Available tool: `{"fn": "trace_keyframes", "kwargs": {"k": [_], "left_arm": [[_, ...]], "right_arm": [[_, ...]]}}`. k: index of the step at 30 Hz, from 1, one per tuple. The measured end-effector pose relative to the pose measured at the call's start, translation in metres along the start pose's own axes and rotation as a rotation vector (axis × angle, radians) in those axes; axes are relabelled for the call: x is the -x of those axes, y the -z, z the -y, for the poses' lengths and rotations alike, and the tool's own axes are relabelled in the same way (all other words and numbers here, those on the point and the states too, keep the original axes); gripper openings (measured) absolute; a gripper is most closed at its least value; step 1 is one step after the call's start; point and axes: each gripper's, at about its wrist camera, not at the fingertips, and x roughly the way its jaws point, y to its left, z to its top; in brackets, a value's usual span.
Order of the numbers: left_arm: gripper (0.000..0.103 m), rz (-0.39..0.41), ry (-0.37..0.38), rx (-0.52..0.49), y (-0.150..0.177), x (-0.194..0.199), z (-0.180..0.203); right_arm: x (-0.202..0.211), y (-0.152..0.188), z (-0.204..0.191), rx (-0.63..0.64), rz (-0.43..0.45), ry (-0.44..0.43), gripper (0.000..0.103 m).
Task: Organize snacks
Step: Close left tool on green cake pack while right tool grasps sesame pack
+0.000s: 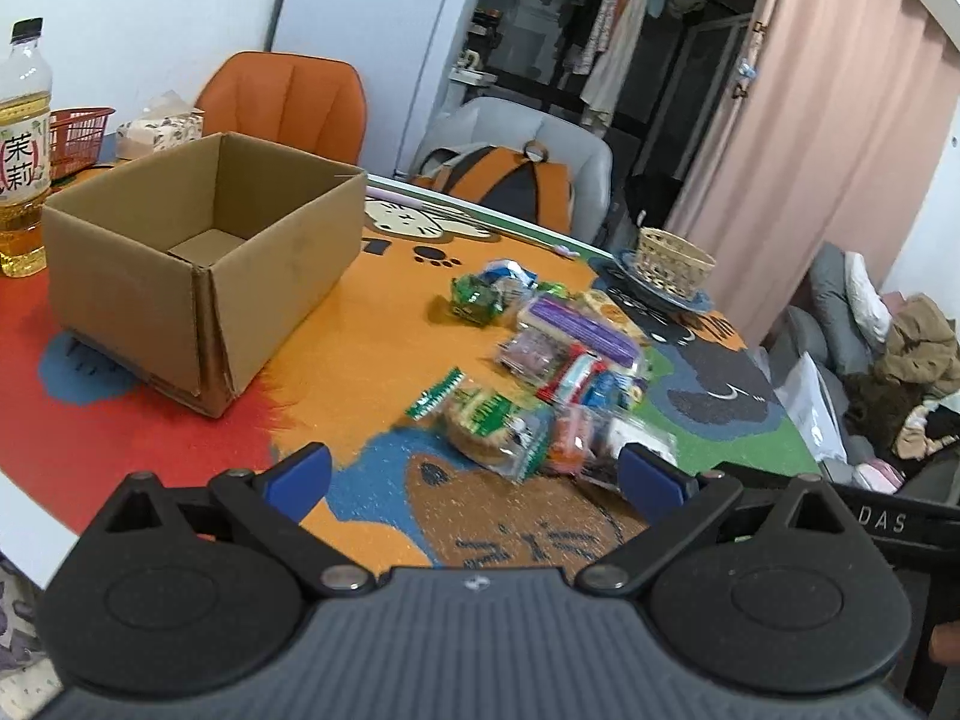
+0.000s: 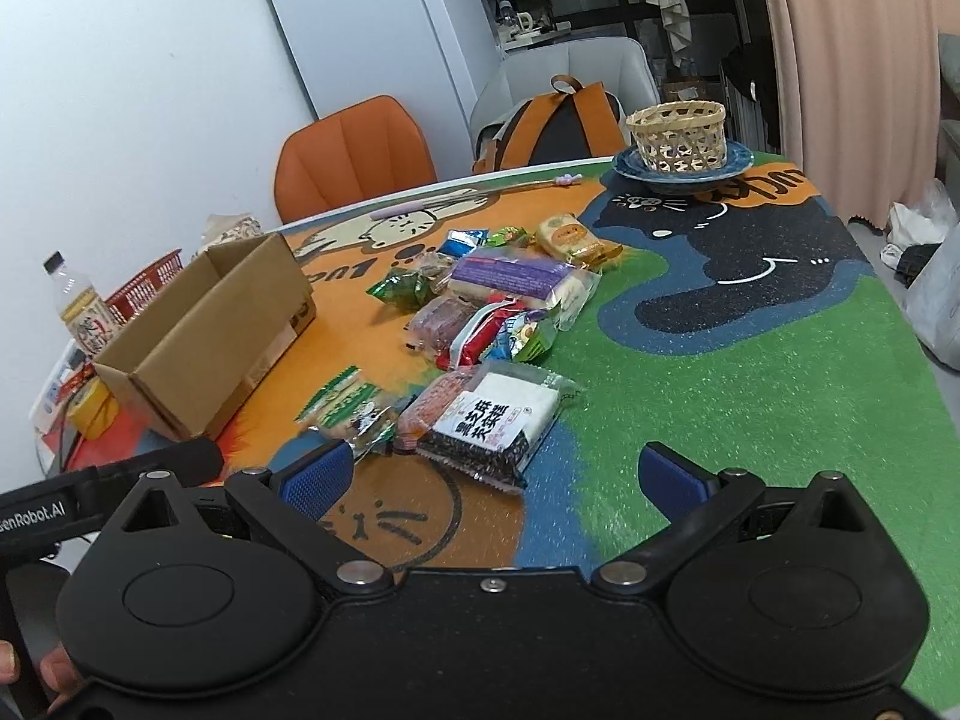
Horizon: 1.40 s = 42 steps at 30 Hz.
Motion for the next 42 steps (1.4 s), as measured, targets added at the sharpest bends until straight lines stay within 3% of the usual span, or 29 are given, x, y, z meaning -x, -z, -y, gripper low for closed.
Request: {"fn": "trace_keyframes", "kwargs": {"k": [11,27,34,42], "left_arm": [[0.101,-0.039,-0.015,-0.046,-0.007,-0.033,0.001],[0.096,-0.084,-0.013,-0.097,-0.016,-0.082,0.006],[0.096,-0.111,-0.024,-0.162,-0.018,-0.101,0.012],[0.096,-0.134,-0.02,-0.226,-0.015,-0.118,0.017]], "right_arm": [[-0.037,-0.007,-0.005,0.014,-0.036,-0.006,0.101],[-0.08,-0.012,0.0,0.014,-0.087,0.018,0.08],[-0.08,-0.015,0.007,0.016,-0.088,0.024,0.07],[-0.07,-0.012,0.02,-0.01,-0.083,0.065,0.069]]}}
